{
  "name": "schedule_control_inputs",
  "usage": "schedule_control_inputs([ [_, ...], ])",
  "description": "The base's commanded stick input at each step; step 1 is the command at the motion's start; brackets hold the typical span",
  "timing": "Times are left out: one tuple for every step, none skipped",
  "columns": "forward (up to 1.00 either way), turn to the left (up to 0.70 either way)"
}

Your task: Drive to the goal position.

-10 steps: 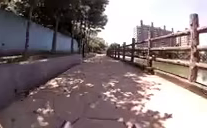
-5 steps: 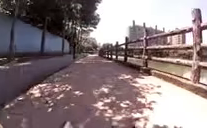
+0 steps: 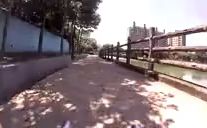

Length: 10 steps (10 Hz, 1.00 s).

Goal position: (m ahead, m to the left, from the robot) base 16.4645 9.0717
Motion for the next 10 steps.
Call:
schedule_control_inputs([
  [0.7, 0.0],
  [0.7, 0.0],
  [0.7, 0.0],
  [0.7, 0.0],
  [0.7, 0.0],
  [0.7, 0.0],
  [0.7, 0.0],
  [0.7, 0.0],
  [0.7, 0.0],
  [0.7, 0.0],
])
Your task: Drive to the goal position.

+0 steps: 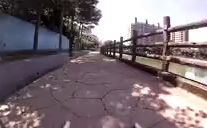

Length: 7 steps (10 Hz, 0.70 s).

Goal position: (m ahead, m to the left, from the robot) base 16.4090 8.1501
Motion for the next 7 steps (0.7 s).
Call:
schedule_control_inputs([
  [0.7, 0.0],
  [0.7, 0.0],
  [0.7, 0.0],
  [0.7, 0.0],
  [0.7, 0.0],
  [0.7, 0.0],
  [0.7, 0.0],
])
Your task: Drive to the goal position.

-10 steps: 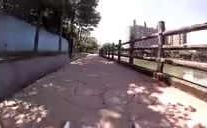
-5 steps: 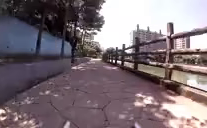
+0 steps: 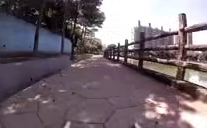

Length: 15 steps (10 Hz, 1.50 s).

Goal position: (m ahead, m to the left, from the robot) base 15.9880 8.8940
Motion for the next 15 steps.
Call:
schedule_control_inputs([
  [0.7, 0.0],
  [0.7, 0.0],
  [0.7, 0.0],
  [0.7, 0.0],
  [0.7, 0.0],
  [0.7, 0.0],
  [0.7, 0.0],
  [0.7, 0.0],
  [0.7, 0.0],
  [0.7, 0.0],
  [0.7, 0.0],
  [0.7, 0.0],
  [0.7, 0.0],
  [0.7, 0.0],
  [0.7, 0.0],
])
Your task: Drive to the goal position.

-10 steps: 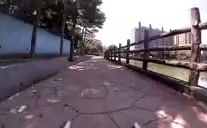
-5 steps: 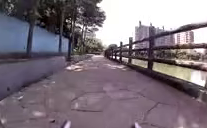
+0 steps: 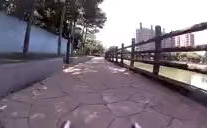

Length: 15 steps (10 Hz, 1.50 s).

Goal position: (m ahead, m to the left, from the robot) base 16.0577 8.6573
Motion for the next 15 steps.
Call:
schedule_control_inputs([
  [0.7, 0.0],
  [0.7, 0.0],
  [0.7, 0.0],
  [0.7, 0.0],
  [0.7, 0.0],
  [0.7, 0.0],
  [0.7, 0.0],
  [0.7, 0.0],
  [0.7, 0.0],
  [0.7, 0.0],
  [0.7, 0.0],
  [0.7, 0.0],
  [0.7, 0.0],
  [0.7, 0.0],
  [0.7, 0.0],
])
